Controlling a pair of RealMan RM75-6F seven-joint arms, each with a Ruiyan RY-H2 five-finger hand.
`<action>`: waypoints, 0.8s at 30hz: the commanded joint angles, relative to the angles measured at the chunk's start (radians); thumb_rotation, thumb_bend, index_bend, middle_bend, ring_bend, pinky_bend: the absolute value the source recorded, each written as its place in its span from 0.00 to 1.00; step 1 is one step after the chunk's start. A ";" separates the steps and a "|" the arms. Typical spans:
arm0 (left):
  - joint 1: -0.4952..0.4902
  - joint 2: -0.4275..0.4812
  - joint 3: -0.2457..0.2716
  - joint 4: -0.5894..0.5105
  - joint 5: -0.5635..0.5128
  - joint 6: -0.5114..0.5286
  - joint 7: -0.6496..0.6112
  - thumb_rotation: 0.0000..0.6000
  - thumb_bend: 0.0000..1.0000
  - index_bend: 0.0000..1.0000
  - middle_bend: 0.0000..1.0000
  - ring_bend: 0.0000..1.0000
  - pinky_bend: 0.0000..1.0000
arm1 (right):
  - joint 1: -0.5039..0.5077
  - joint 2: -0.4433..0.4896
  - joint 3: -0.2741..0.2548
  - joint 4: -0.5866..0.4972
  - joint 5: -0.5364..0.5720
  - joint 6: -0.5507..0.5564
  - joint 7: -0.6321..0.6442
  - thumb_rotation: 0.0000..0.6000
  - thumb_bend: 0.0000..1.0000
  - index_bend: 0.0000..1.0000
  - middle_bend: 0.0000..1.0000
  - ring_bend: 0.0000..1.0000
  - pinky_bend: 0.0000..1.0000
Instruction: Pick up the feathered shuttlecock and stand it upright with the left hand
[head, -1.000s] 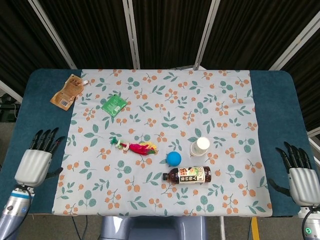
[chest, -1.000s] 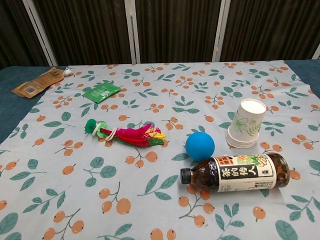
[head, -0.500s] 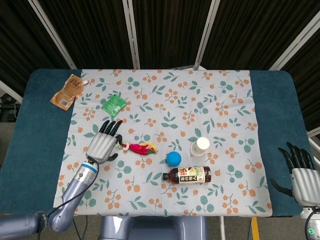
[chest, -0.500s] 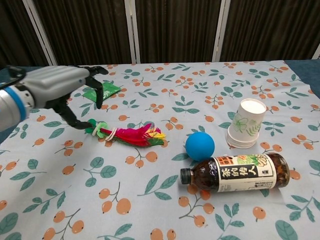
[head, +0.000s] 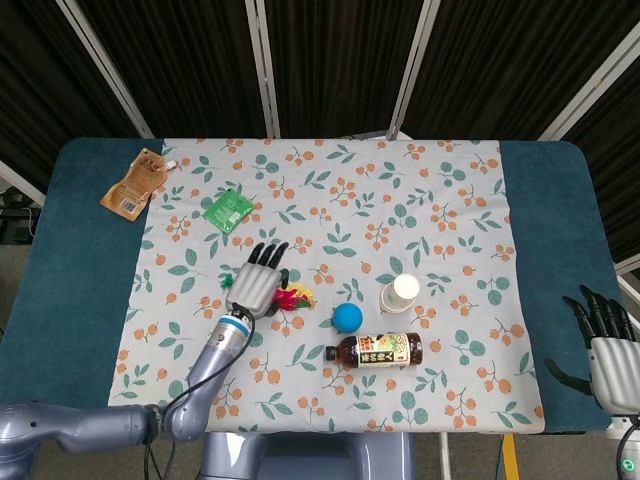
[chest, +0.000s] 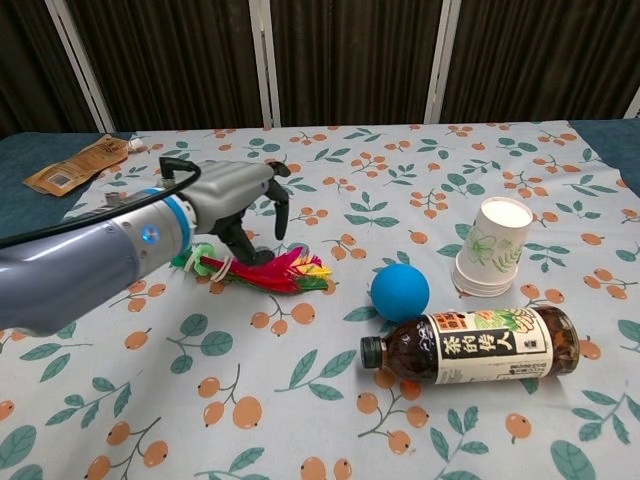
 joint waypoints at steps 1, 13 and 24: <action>-0.057 -0.061 -0.025 0.062 -0.063 0.016 0.044 1.00 0.37 0.48 0.00 0.00 0.00 | -0.001 0.002 -0.001 -0.001 -0.001 0.001 0.004 1.00 0.10 0.14 0.00 0.00 0.00; -0.101 -0.084 -0.014 0.100 -0.122 0.048 0.044 1.00 0.39 0.48 0.00 0.00 0.00 | -0.002 0.004 0.000 -0.005 0.001 -0.002 0.008 1.00 0.10 0.14 0.00 0.00 0.00; -0.113 -0.085 0.007 0.105 -0.155 0.053 0.033 1.00 0.41 0.50 0.00 0.00 0.00 | -0.003 0.004 0.000 -0.007 0.000 0.000 0.008 1.00 0.10 0.14 0.00 0.00 0.00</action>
